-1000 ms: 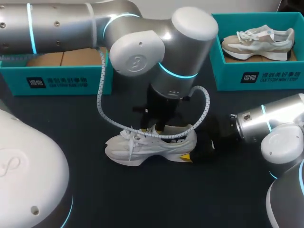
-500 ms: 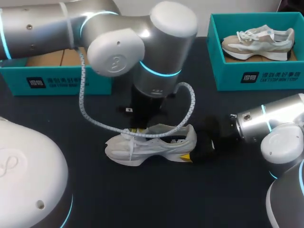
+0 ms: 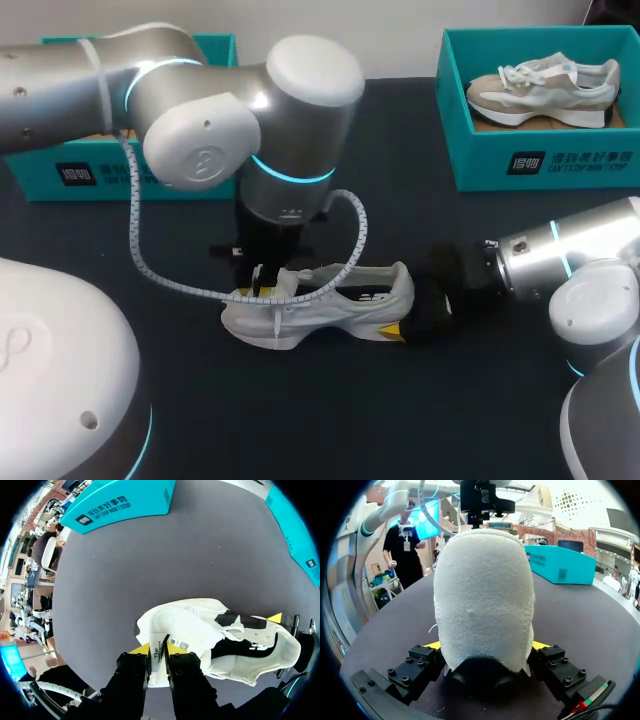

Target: Take the shoe out of the shoebox, open the shoe tongue, remove and reinsert the insole, then place the shoe into the shoebox

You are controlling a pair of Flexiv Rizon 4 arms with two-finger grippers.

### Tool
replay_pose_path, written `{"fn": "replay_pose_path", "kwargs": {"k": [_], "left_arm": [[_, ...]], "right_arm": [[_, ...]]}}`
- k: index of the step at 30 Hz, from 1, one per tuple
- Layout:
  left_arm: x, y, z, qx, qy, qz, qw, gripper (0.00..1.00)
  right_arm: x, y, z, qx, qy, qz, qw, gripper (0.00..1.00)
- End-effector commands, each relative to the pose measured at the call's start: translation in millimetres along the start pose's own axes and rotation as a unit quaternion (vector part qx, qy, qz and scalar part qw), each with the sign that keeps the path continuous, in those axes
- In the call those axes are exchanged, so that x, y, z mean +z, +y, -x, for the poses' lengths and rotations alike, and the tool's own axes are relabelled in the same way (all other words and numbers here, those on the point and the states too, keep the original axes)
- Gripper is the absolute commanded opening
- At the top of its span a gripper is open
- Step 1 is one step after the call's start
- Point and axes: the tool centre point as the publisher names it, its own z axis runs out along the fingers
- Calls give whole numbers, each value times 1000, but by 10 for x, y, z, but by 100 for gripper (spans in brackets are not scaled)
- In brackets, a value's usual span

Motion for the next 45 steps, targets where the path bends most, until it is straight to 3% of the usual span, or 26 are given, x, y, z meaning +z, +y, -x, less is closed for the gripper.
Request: {"fn": "replay_pose_path", "kwargs": {"k": [1,6,7,10,14,18,22,27,29,45], "left_arm": [[195,-45,23,-8,4,6,1000,27],[298,-53,70,-14,0,13,1000,49],[313,-51,78,-14,-2,14,1000,72],[318,-49,121,-15,1,16,1000,100],[134,-49,206,16,43,15,999,100],[-149,-38,246,61,80,-12,995,100],[-431,-13,239,164,136,-41,976,100],[-779,50,216,398,164,-39,902,100],[-920,95,263,528,166,14,832,100],[-920,95,263,528,166,14,832,100]], "right_arm": [[54,-46,-5,1,-1,-1,1000,0],[54,-46,-5,1,-1,-1,1000,0],[54,-46,-5,1,-1,-1,1000,0],[54,-46,-5,1,-1,-1,1000,0],[54,-46,-5,1,-1,-1,1000,0],[54,-46,-5,1,-1,-1,1000,0],[54,-46,-5,1,-1,-1,1000,0],[54,-46,-5,1,-1,-1,1000,0],[54,-46,-5,1,-1,-1,1000,0],[54,-46,-5,1,-1,-1,1000,0]]}}
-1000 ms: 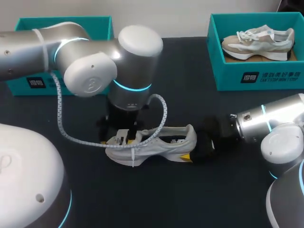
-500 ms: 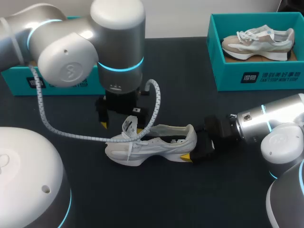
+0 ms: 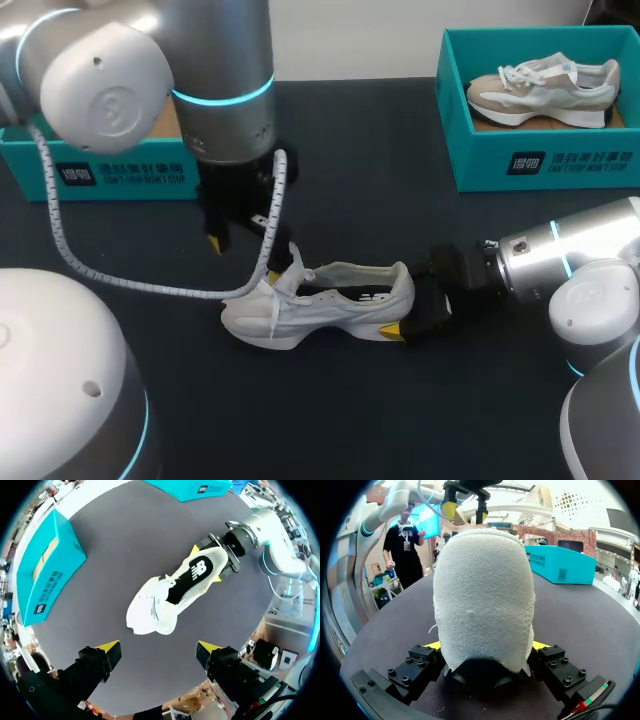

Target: Take the shoe out of the shoebox, open the shoe tongue, remove and reinsert the insole, then place the shoe into the shoebox

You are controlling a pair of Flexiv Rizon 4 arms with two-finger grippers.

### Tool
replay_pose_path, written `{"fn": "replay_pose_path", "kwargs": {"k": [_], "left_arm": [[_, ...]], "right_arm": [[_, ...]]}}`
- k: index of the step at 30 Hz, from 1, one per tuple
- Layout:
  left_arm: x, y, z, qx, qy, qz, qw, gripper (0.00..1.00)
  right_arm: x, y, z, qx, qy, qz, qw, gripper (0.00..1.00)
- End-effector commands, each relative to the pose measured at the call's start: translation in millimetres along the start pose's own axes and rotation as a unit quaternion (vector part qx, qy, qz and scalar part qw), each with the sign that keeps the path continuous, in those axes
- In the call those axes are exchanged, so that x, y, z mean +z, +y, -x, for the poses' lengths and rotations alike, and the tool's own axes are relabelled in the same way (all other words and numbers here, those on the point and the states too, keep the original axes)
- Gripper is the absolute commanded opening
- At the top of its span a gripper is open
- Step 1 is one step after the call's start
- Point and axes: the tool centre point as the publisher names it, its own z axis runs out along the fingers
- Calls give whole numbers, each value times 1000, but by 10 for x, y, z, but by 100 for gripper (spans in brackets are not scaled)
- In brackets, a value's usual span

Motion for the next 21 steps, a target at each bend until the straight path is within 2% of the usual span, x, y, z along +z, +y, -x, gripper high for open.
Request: {"fn": "replay_pose_path", "kwargs": {"k": [1,4,5,14,15,16,17,18,19,21], "left_arm": [[24,-34,48,109,43,24,993,100],[23,-115,-44,130,62,4,990,100],[32,-169,-105,138,51,-11,989,100],[-16,-474,-412,225,68,-76,969,100],[-3,-522,-435,230,54,-72,969,85],[-9,-554,-465,251,78,-78,962,86],[-20,-592,-491,249,64,-80,963,64],[-9,-619,-510,257,58,-78,961,48],[-12,-661,-546,272,84,-79,955,42],[19,-743,-600,292,75,-75,950,27]], "right_arm": [[54,-45,-5,1,0,-1,1000,0],[54,-45,-5,1,0,-1,1000,0],[54,-45,-5,1,0,-1,1000,0],[54,-45,-5,1,0,-1,1000,0],[54,-45,-5,1,0,-1,1000,0],[54,-45,-5,1,0,-1,1000,0],[54,-45,-5,1,0,-1,1000,0],[54,-45,-5,1,0,-1,1000,0],[54,-45,-5,1,0,-1,1000,0],[54,-45,-5,1,0,-1,1000,0]]}}
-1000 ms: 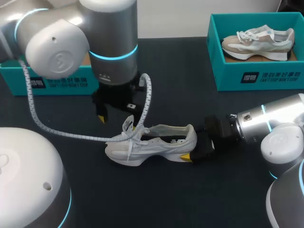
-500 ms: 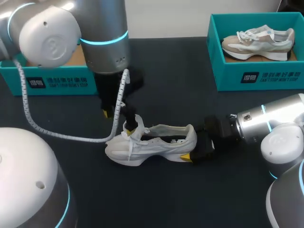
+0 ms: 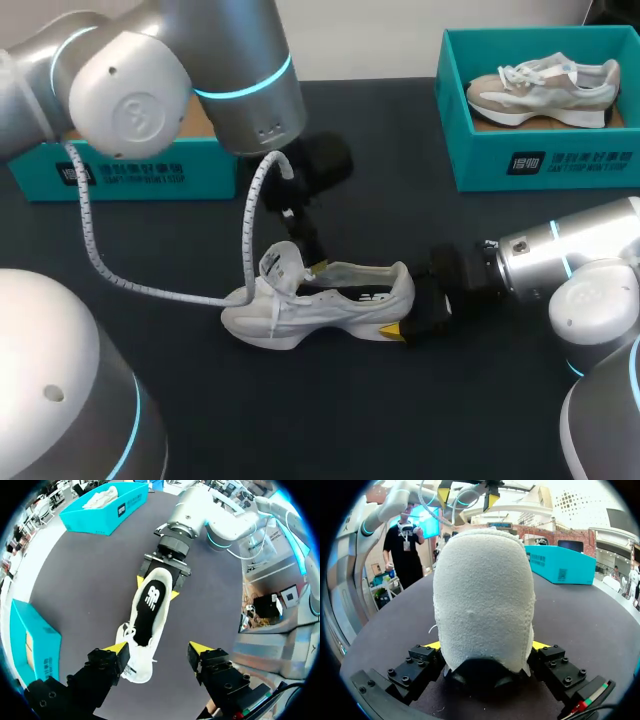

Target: Take the shoe out of the shoebox, open the shoe tongue, remove and reinsert the insole, then place the shoe into the shoebox

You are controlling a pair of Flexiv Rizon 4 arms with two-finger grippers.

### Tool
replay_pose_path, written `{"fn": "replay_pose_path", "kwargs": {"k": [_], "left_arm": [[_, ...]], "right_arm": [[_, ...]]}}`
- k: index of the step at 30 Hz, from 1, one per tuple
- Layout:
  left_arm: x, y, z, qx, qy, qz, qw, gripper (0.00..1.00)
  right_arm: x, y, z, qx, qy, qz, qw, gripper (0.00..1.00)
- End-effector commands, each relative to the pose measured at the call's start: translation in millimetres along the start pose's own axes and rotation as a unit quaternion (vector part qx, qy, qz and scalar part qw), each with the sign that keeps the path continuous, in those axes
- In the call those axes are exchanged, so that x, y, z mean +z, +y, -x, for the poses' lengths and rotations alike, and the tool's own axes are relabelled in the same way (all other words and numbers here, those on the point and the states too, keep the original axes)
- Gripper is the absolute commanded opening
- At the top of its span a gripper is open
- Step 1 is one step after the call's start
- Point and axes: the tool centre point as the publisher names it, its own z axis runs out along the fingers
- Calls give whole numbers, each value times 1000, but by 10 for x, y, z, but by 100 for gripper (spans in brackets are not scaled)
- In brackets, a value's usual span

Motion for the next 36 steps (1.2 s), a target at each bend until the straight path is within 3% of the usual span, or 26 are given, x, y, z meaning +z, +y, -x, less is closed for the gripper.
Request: {"fn": "replay_pose_path", "kwargs": {"k": [1,5,16,29,36], "left_arm": [[116,-210,28,33,20,9,999,26],[227,-309,3,75,19,12,997,0],[559,-472,40,152,12,8,988,0],[1083,-430,123,214,32,30,976,0],[1211,-462,157,242,55,27,968,0]], "right_arm": [[54,-45,-5,1,0,-1,1000,0],[54,-45,-5,1,0,-1,1000,0],[54,-45,-5,1,0,-1,1000,0],[54,-45,-5,1,0,-1,1000,0],[54,-45,-5,1,0,-1,1000,0]]}}
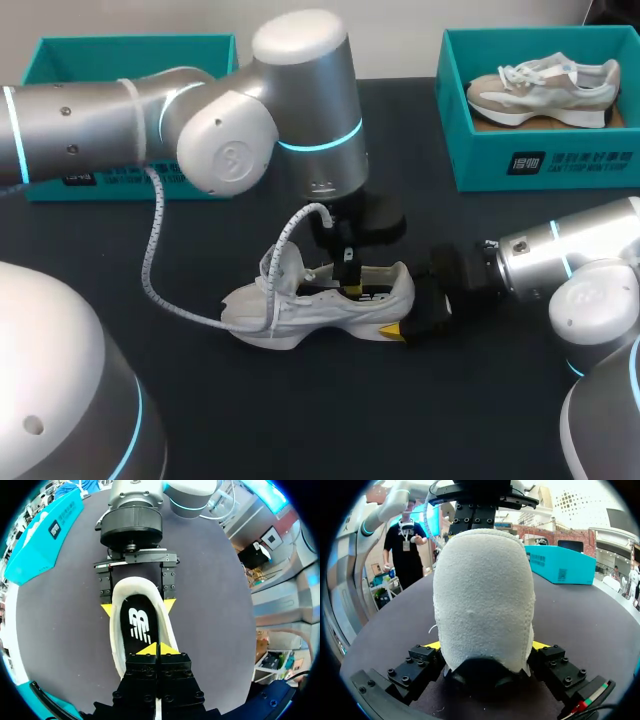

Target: Take the shoe out of the shoebox, open the shoe tongue, remove and reinsert the insole, then place the shoe into the shoebox

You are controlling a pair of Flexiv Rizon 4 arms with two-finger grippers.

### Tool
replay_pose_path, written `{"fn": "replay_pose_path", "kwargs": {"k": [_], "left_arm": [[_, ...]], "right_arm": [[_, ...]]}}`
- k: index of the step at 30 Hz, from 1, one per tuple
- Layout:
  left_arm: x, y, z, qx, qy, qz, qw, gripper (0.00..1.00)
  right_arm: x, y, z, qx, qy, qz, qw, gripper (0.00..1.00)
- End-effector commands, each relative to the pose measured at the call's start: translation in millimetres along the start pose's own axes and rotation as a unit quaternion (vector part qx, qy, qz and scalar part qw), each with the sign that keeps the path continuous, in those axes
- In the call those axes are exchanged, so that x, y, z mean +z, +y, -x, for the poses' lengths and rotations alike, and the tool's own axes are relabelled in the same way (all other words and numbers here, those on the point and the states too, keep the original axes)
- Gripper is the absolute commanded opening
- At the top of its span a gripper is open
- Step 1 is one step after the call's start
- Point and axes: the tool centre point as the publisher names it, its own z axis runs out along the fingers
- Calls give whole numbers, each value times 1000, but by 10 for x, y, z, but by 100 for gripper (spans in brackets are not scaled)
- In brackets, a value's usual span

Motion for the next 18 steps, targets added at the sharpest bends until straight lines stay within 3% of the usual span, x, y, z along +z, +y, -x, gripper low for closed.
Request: {"fn": "replay_pose_path", "kwargs": {"k": [1,18], "left_arm": [[96,-26,78,16,14,-4,1000,0],[424,1,63,47,44,11,998,0]], "right_arm": [[54,-46,-4,1,-1,-1,1000,0],[54,-46,-4,1,-1,-1,1000,0]]}}
